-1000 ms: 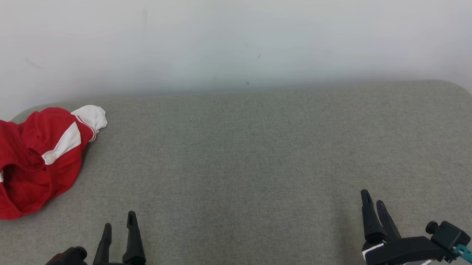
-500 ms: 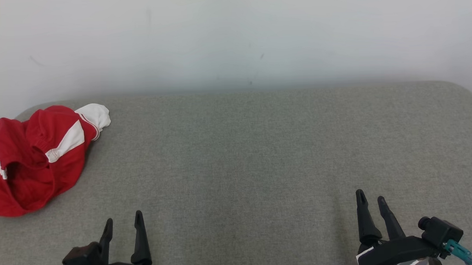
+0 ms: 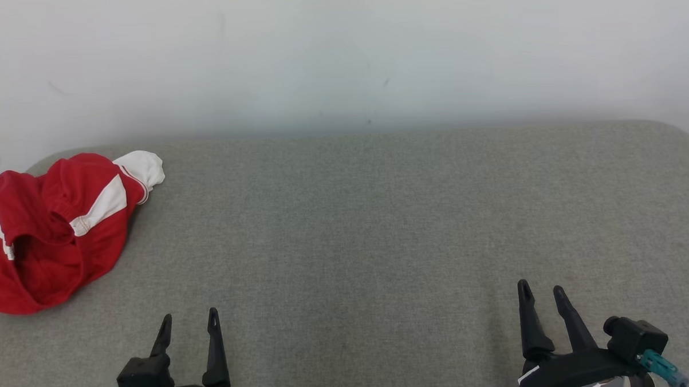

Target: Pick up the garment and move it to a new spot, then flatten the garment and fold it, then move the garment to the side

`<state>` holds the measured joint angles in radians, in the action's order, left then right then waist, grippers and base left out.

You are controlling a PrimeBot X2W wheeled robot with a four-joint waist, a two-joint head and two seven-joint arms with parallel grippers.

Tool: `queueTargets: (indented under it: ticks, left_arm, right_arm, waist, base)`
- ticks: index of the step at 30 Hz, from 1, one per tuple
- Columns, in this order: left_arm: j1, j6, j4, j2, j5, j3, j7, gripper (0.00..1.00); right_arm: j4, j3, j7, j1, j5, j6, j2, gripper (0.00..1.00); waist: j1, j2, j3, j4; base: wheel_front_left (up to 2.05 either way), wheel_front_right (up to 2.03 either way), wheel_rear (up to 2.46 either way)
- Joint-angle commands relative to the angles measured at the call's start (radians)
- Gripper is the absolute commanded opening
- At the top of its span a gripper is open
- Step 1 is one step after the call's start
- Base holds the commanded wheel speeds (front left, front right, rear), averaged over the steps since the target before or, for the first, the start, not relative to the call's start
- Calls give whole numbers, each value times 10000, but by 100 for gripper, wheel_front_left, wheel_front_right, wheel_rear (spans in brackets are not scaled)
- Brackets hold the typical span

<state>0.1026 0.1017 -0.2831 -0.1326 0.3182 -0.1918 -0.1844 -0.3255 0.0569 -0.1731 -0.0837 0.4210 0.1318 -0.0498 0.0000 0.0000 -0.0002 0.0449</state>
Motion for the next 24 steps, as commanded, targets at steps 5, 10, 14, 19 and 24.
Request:
queueTargets:
  ticks: [5,10,14,19,24]
  left_arm:
    - [171,114,-134,-8,-421,-40,-193,100]
    - [197,40,-354,90,-519,10,-295,100]
    - [224,-2,-441,131,-707,11,-382,100]
    - [245,30,-501,144,-971,-19,-466,100]
    - [263,58,-599,175,-1392,-52,-574,100]
  right_arm:
    - [-24,-68,-156,-135,-594,-15,-5,100]
    - [-62,-103,-234,-124,-990,-16,-5,100]
    - [-62,-129,-272,-121,-1278,-17,-6,100]
    - [-68,-157,-329,-120,-1566,-17,-6,100]
    - [-86,-186,-432,-117,-1965,-18,-6,100]
  waist:
    - [0,0,-24,47]
    - [0,0,-27,82]
    - [0,0,-21,102]
    - [0,0,-21,116]
    - [0,0,-29,130]
  base:
    - [0,0,0]
    - [0,0,0]
    - [0,0,0]
    - [0,0,0]
    - [0,0,0]
